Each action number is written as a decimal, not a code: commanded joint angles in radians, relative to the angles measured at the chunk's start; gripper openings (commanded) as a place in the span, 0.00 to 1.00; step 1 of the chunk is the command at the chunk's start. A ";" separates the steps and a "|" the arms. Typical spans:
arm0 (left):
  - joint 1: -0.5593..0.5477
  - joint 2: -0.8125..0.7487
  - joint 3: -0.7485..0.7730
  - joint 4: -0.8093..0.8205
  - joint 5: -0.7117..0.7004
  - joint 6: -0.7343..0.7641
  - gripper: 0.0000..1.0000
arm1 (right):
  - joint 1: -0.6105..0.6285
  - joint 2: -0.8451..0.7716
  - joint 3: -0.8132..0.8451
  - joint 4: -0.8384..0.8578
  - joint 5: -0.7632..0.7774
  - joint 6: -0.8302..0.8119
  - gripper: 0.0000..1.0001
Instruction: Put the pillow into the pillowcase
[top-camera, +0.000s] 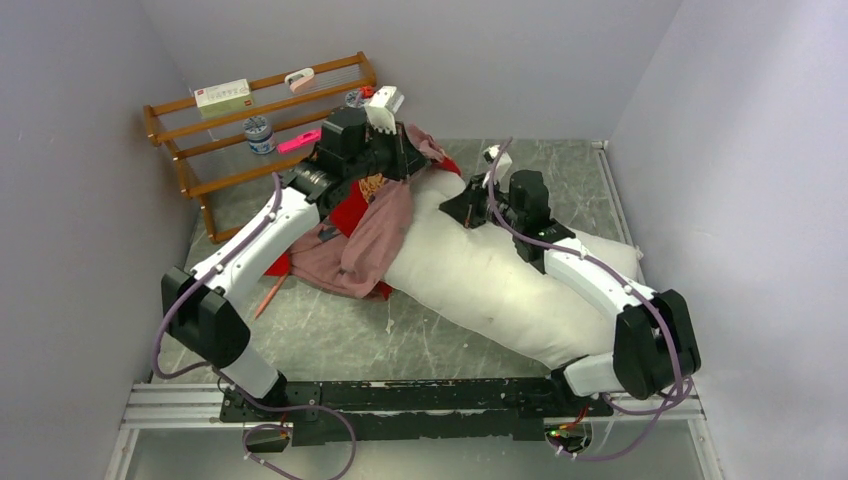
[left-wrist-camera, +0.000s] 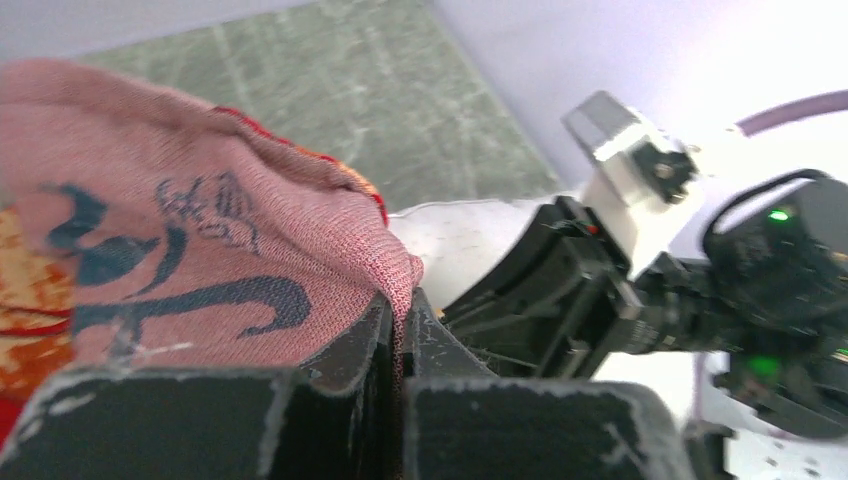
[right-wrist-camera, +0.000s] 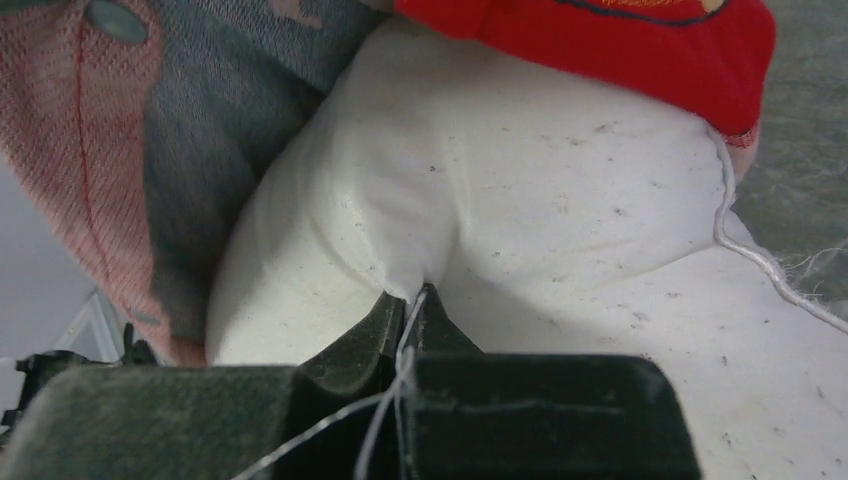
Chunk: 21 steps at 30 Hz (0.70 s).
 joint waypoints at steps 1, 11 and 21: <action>-0.012 -0.059 -0.073 0.356 0.289 -0.215 0.05 | 0.031 -0.052 -0.043 0.216 0.009 0.132 0.00; -0.056 -0.018 -0.213 0.660 0.461 -0.442 0.05 | 0.084 -0.113 -0.164 0.447 0.475 0.314 0.00; -0.065 -0.029 -0.370 0.762 0.502 -0.475 0.05 | 0.083 -0.121 -0.271 0.532 0.778 0.445 0.00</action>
